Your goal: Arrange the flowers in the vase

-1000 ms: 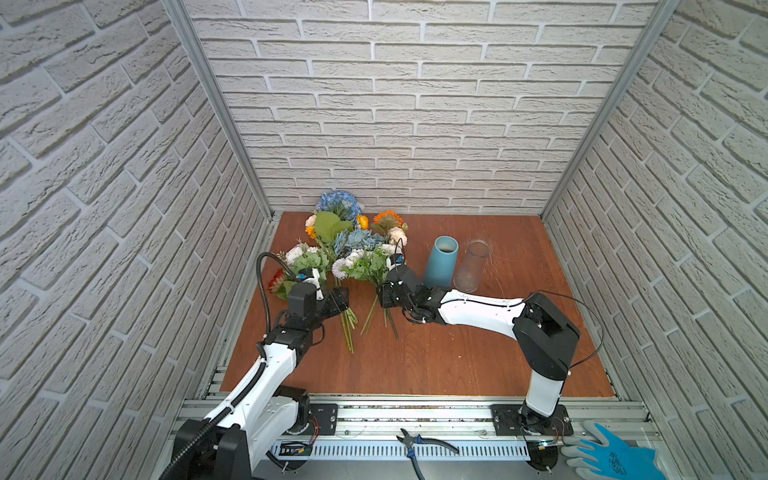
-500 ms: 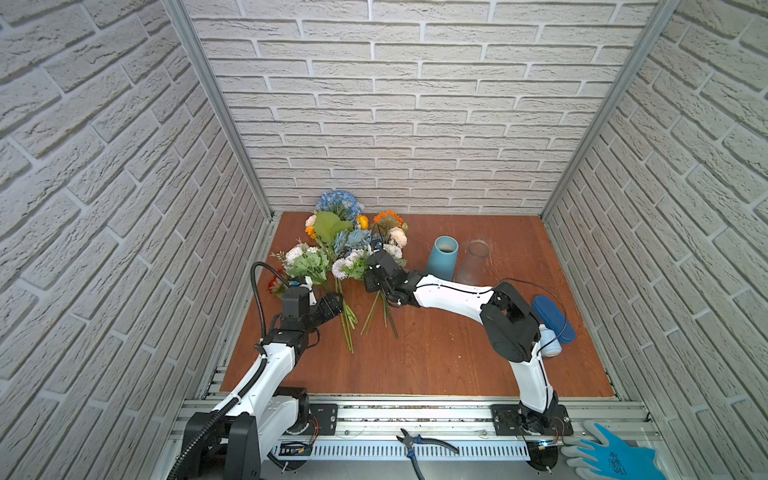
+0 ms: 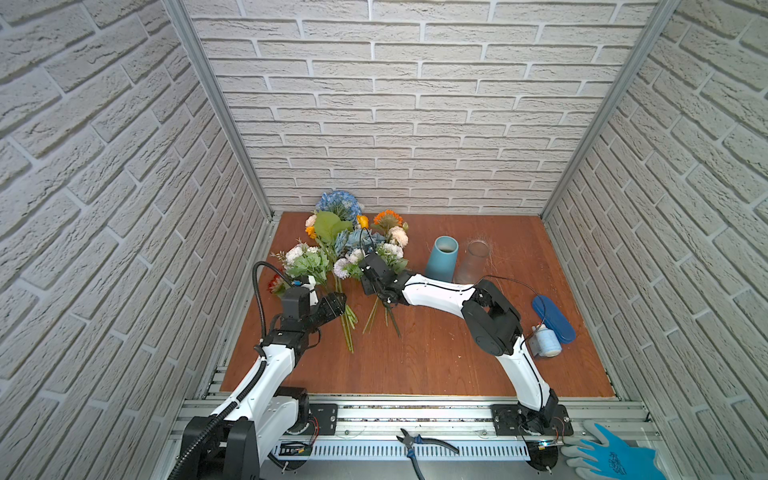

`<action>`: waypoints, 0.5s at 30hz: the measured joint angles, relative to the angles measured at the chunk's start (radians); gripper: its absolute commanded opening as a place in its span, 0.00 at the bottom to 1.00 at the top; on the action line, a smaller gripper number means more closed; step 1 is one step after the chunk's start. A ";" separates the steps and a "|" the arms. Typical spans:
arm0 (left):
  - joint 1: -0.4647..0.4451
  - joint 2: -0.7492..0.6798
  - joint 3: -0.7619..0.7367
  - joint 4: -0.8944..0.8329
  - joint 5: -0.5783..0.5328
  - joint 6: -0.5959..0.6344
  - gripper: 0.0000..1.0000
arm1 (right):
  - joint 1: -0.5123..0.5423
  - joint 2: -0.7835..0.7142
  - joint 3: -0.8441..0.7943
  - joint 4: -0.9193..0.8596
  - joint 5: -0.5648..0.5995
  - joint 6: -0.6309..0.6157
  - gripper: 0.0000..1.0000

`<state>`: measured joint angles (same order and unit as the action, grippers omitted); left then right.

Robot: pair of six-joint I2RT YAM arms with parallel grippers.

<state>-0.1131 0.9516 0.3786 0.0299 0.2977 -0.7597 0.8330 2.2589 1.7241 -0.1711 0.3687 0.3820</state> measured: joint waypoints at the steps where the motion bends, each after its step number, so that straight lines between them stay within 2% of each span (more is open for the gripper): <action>1: -0.009 -0.001 0.000 0.000 0.001 -0.003 0.76 | 0.000 -0.001 -0.002 0.008 0.000 -0.005 0.06; 9: -0.190 0.003 -0.023 0.054 -0.005 -0.067 0.76 | -0.004 -0.098 -0.147 0.191 -0.048 -0.064 0.06; 15: -0.229 0.085 -0.025 0.114 -0.029 -0.072 0.69 | -0.004 -0.180 -0.241 0.365 -0.088 -0.092 0.06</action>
<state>-0.3416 1.0367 0.3534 0.1444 0.2684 -0.8314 0.8291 2.0792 1.4834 0.1936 0.2806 0.2905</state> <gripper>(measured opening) 0.715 0.084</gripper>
